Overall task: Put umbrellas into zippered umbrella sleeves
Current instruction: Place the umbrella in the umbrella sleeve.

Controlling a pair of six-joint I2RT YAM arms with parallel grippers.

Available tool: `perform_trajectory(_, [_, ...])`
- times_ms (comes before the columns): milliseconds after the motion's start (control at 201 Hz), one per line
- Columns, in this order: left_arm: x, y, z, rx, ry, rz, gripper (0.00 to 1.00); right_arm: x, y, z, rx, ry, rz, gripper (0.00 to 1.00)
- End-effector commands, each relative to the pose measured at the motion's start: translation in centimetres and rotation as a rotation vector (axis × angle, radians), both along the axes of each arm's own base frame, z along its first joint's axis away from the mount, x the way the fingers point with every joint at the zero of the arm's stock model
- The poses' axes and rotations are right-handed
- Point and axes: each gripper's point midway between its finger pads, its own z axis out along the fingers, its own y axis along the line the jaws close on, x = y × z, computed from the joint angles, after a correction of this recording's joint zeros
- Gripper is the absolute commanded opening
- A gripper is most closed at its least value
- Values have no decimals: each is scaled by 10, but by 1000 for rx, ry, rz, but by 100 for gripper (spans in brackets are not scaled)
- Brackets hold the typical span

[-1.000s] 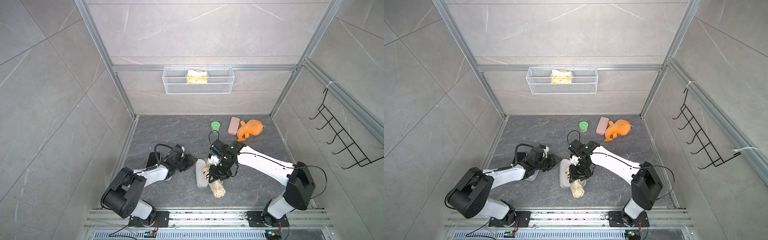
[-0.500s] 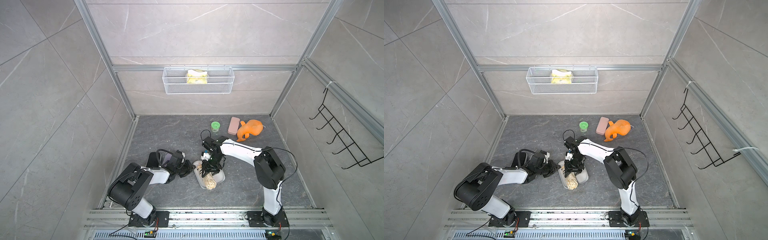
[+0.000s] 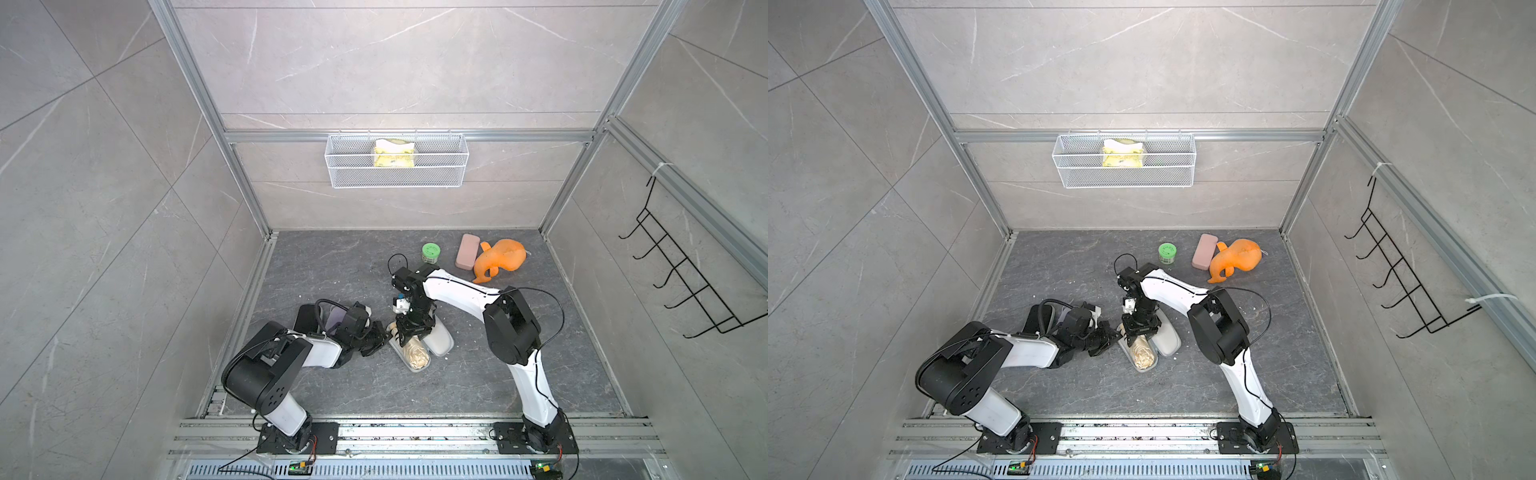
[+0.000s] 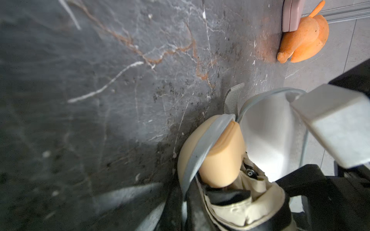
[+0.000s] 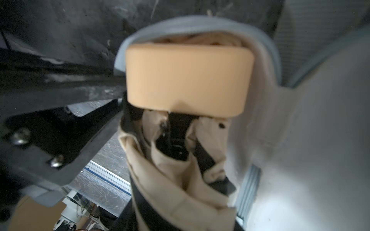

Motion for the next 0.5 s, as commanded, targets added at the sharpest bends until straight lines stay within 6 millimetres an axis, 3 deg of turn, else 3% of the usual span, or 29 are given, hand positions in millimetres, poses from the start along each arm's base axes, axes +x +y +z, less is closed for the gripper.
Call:
perform_trajectory(0, [5,-23,23,-57,-67,-97,0,1,7,-9,-6,-38,127,10])
perform_trajectory(199, [5,-26,30,-62,-78,-122,0,6,5,-26,-9,-76,155,16])
perform_trajectory(319, [5,-23,30,-48,-80,-119,0,14,7,-24,5,-133,159,36])
perform_trajectory(493, [2,-18,30,-37,-72,-101,0,19,9,1,47,-181,153,56])
